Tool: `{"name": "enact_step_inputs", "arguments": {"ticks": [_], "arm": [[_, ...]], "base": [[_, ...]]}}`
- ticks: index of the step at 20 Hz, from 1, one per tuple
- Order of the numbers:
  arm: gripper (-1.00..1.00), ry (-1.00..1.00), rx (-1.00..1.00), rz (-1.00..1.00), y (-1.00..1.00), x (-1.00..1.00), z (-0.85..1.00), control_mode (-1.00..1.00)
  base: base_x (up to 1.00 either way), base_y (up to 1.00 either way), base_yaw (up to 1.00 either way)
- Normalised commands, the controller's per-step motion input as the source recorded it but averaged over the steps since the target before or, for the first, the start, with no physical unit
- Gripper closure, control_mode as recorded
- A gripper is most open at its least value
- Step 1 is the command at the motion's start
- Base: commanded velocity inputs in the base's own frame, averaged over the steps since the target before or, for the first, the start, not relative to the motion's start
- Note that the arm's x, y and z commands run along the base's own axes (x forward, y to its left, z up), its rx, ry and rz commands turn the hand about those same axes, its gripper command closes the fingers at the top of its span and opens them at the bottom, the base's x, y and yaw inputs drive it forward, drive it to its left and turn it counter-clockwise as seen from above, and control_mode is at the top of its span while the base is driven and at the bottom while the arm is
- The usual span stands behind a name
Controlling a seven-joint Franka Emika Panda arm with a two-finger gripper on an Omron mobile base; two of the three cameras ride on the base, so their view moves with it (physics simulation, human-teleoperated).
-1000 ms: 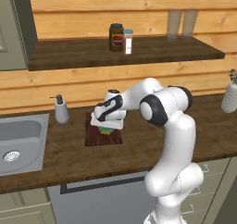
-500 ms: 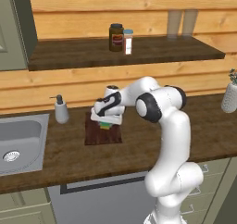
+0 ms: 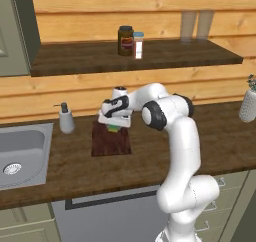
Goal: Pick up the sponge from the counter and clean the cutting board by briefly scrubbing or pressing down on the cutting board. Once finished, release the sponge.
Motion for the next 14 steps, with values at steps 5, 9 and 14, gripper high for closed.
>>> {"name": "enact_step_inputs", "arguments": {"ticks": [5,9,14], "arm": [[1.0,0.0,0.02,0.0,-0.78,0.2,-0.31,-1.0],[1.0,0.0,0.02,-0.02,-0.79,-0.03,-0.36,-1.0],[1.0,0.0,0.01,-0.03,-0.56,-0.24,-0.51,-1.0]], "base": [[0.0,0.0,0.0],[0.0,0.0,0.0],[0.0,0.0,0.0]]}}
